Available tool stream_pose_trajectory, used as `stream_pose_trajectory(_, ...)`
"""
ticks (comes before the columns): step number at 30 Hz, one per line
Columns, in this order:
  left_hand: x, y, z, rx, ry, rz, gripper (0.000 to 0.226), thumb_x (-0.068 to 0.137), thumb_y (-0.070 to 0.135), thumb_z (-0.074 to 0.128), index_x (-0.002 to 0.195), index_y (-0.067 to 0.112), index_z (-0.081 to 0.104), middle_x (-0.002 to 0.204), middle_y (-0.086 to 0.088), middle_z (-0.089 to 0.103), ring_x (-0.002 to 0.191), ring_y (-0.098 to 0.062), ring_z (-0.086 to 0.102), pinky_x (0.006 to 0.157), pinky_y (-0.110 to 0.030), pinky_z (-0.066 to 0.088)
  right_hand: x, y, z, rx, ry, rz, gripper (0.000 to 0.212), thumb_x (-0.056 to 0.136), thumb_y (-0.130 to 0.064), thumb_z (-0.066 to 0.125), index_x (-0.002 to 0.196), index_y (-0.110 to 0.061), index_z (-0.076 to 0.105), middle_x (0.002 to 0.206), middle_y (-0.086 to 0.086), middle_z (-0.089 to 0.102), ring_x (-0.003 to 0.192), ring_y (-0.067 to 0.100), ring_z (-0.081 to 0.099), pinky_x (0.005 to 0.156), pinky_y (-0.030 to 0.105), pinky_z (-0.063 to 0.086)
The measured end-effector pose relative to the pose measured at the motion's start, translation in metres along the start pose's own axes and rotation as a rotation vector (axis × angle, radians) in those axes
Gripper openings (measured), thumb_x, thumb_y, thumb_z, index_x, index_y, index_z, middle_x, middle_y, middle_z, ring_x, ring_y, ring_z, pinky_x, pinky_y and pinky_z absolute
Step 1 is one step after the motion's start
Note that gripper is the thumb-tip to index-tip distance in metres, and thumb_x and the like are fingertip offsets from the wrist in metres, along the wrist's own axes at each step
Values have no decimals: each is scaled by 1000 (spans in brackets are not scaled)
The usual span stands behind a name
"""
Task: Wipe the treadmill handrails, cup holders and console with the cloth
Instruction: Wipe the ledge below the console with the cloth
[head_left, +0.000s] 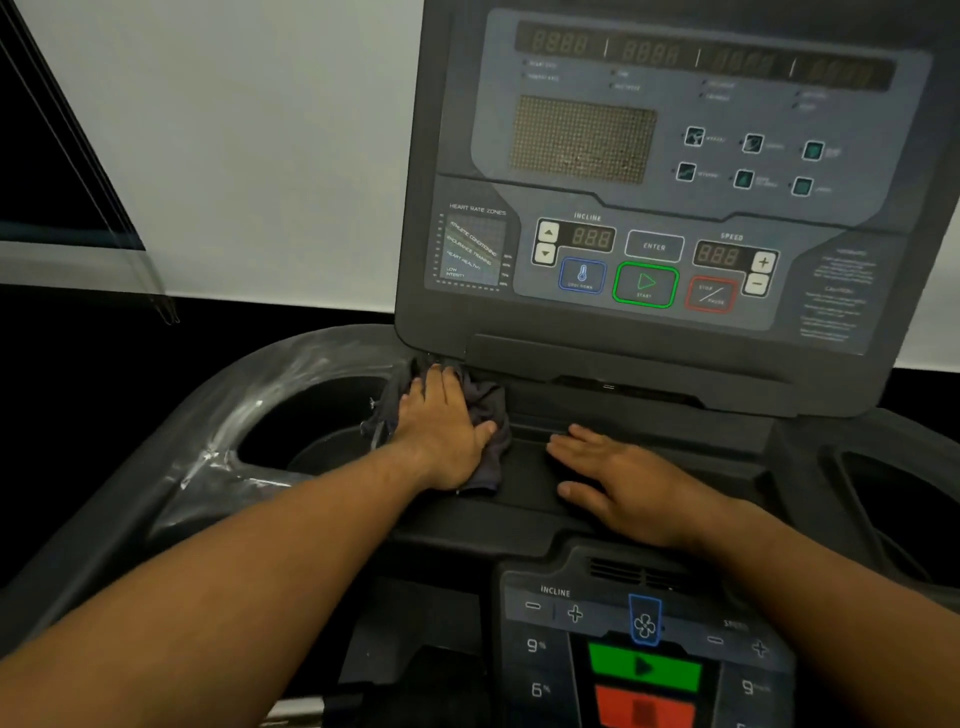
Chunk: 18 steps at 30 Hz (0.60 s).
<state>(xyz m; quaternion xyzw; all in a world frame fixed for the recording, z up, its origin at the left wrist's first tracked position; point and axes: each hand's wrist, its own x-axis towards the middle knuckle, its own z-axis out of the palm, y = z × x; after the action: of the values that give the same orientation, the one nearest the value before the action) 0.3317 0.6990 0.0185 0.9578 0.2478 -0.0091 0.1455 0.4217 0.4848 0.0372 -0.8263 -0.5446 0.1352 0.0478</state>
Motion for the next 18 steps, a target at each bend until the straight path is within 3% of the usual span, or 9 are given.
stream_pose_trajectory(2,4,-8,-1,-89,-1,45,92,94,54,47,152,1,-1,162,-15,1,149,-31,3,121,-42,5,-1,0,-1,-51,-27,-6,67,96,-54,41,151,-20,25,158,-6,22,147,9,8,114,17,3)
stream_pose_trajectory(4,1,-12,0,-129,23,56,91,94,52,48,153,3,0,163,-14,1,149,-29,3,121,-40,4,-1,-1,-1,-102,-30,-23,89,84,-77,23,151,-20,26,158,-3,25,147,14,12,118,27,7)
stream_pose_trajectory(6,-10,-12,3,-125,31,55,87,95,49,46,154,6,-2,163,-12,-3,150,-29,0,121,-42,3,0,2,0,-114,-42,-26,104,72,-86,3,151,-22,25,158,-2,24,147,16,12,120,38,13)
stream_pose_trajectory(11,-70,-20,16,-153,46,63,77,98,50,37,155,16,-3,163,-5,-8,150,-24,-4,122,-40,2,2,0,-1,-178,-85,-17,91,75,-77,2,153,-31,14,161,-6,-2,148,16,0,119,39,5)
stream_pose_trajectory(14,-96,-22,16,-157,21,73,72,99,52,31,155,22,-5,163,1,-11,150,-20,-8,121,-38,-2,3,0,0,-266,-70,-16,93,74,-79,-11,151,-36,19,162,-4,6,148,21,7,117,42,11)
stream_pose_trajectory(18,-77,-23,13,-131,51,89,79,96,57,36,155,19,0,164,-2,-4,150,-20,-3,122,-39,2,2,-4,-5,-322,-44,1,74,84,-72,3,148,-41,24,159,-4,13,142,22,18,111,43,25)
